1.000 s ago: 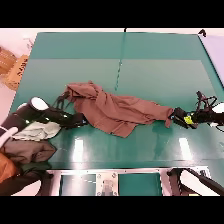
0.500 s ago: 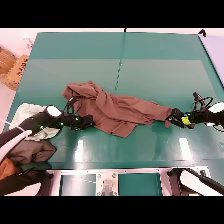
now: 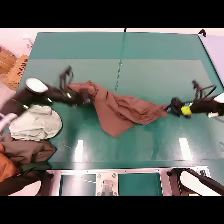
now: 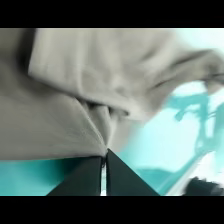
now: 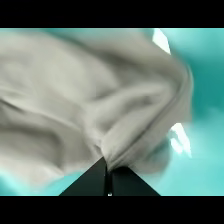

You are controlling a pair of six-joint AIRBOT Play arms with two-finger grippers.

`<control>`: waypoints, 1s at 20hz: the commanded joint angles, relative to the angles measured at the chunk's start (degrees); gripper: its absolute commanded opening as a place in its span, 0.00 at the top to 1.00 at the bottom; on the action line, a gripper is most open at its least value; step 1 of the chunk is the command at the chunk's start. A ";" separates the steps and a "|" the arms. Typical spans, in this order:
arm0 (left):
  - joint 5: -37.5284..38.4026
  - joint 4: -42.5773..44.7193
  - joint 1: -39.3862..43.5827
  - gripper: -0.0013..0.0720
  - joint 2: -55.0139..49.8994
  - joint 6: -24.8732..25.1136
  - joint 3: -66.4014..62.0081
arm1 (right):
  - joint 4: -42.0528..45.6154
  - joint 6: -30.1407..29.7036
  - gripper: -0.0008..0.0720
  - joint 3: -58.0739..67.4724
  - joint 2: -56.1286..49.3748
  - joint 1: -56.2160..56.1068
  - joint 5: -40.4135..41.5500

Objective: Fold the shirts.

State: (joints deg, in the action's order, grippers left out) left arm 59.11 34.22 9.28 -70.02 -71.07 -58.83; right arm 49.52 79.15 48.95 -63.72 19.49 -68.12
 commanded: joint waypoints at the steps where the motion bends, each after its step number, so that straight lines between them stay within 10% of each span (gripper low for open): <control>1: 11.04 0.31 -6.16 0.96 6.32 -2.86 -16.31 | -13.64 -1.84 0.97 13.86 2.36 2.47 -5.49; 7: 20.04 0.35 -16.57 0.96 9.88 -7.67 -47.01 | -32.17 2.12 0.97 33.64 10.08 17.49 -4.52; 20: 7.93 9.75 -19.45 0.96 16.79 -1.53 -63.34 | -22.71 5.95 0.97 38.58 30.67 23.93 11.91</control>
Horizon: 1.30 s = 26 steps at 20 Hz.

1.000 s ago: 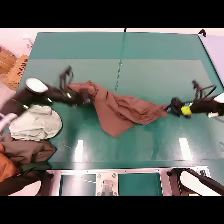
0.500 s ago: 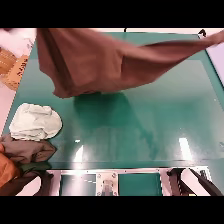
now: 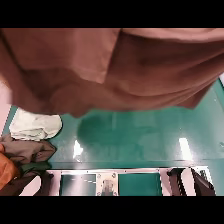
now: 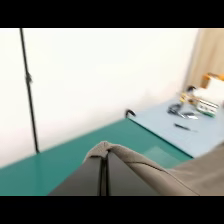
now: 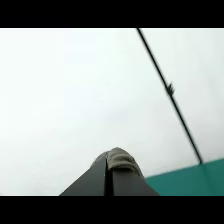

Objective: Fold the shirts.

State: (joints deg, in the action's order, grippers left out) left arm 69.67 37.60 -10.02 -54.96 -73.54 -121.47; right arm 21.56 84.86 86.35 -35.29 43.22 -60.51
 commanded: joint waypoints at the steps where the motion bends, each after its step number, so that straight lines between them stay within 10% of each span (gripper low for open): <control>1: -1.84 8.87 -0.15 0.96 1.46 0.48 -0.17 | 6.75 0.24 0.97 0.76 1.55 0.20 3.61; 8: -0.15 1.62 3.28 0.96 -11.41 6.80 24.81 | 7.67 -9.97 0.97 -16.68 -12.61 -9.84 6.12; 19: -26.45 -4.24 11.34 0.96 -45.86 11.28 30.99 | 7.45 -19.54 0.97 -11.50 -57.90 -19.21 18.38; 20: -26.71 -4.22 11.32 0.89 -46.82 11.23 30.99 | 7.48 -19.56 0.96 -9.79 -59.47 -19.28 17.90; 22: -25.79 -4.00 10.16 0.11 -47.36 11.02 30.97 | 9.44 -19.56 0.68 -7.17 -60.57 -18.84 16.76; 26: -6.97 -3.02 1.79 0.10 -47.28 10.45 26.21 | 17.84 -18.36 0.68 -4.35 -58.73 -12.70 6.36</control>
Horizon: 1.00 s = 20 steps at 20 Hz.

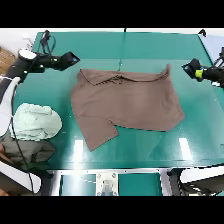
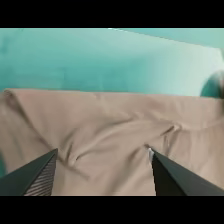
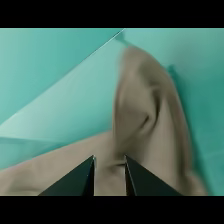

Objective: Fold the shirts.

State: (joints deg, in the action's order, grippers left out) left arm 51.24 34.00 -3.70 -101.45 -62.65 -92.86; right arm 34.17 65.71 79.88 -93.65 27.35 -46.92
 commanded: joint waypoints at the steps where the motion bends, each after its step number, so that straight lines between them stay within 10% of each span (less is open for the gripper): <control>1: 17.53 1.68 -6.82 0.10 -0.76 -2.29 -3.26 | 7.48 1.42 0.70 2.03 0.00 5.11 -11.39; 7: 39.21 16.13 -9.62 0.10 -0.42 -10.82 2.73 | 13.92 1.97 0.71 -16.72 10.71 16.22 -19.19; 13: 32.22 11.47 -8.76 0.10 4.83 -6.03 25.90 | 16.04 5.22 0.40 -39.47 22.91 25.24 -17.94; 19: 22.27 12.48 1.49 0.18 4.81 -4.76 33.03 | 15.37 5.90 0.36 -49.05 23.08 19.98 -17.27; 20: 21.97 12.11 2.60 0.45 4.81 -4.28 32.96 | 15.39 6.34 0.37 -49.44 23.08 18.18 -17.25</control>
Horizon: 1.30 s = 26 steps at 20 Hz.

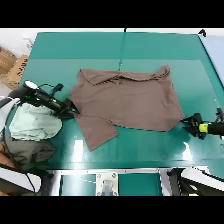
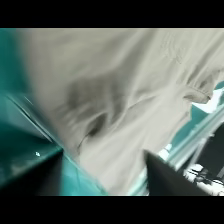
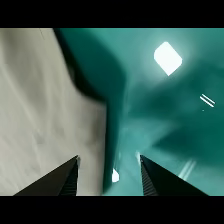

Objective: Fold the shirts.

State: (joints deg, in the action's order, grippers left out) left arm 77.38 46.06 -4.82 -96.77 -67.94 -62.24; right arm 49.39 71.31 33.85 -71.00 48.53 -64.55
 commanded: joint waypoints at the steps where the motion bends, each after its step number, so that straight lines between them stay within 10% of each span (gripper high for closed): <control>1: -4.39 -0.13 4.42 0.83 0.15 1.20 2.34 | 0.13 0.85 0.36 -3.65 0.44 -4.70 0.52; 5: -4.52 0.09 4.17 0.96 0.15 0.96 2.21 | -2.27 1.97 0.41 -3.69 -0.02 -11.72 4.35; 9: 0.37 0.09 4.17 0.96 0.46 0.52 -3.67 | -4.79 0.48 0.97 -1.64 -0.46 -14.86 0.55; 26: -2.80 2.47 4.17 0.96 43.71 -2.12 -59.76 | 2.49 15.37 0.97 74.14 22.40 -12.61 -9.77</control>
State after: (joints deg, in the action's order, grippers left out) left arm 76.40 47.24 -0.62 -58.46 -69.95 -117.34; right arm 47.13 84.12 97.10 -51.75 35.88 -74.81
